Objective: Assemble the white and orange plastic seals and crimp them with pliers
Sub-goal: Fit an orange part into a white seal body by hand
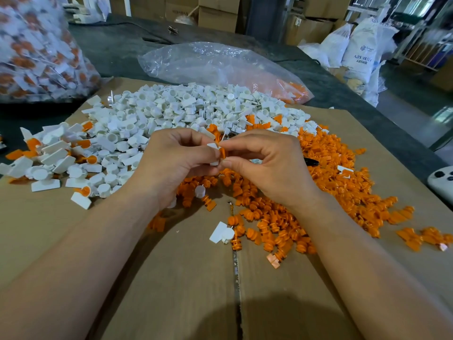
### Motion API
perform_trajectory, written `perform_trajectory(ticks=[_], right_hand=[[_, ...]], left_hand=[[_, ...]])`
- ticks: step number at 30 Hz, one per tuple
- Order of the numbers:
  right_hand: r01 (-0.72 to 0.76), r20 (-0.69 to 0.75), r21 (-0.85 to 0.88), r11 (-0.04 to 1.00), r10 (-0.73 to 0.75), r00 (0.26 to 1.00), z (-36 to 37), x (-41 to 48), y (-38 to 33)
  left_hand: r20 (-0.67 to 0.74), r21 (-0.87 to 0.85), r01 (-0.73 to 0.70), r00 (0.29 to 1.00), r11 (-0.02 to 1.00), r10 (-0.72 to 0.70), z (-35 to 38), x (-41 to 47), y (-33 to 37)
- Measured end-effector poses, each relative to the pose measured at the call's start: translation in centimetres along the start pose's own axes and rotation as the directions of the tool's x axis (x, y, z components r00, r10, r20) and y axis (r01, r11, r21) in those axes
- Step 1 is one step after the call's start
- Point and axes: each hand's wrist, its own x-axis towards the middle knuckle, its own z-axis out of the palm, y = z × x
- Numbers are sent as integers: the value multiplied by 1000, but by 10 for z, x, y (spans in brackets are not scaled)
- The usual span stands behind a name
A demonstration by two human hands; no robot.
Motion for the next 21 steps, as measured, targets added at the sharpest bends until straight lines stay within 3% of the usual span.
perform_trajectory(ticks=[21], right_hand=[[-33,-3,8,999,33,999,4,1,2]], left_hand=[[-20,-215,223,972,951,-233,-3,3,6]])
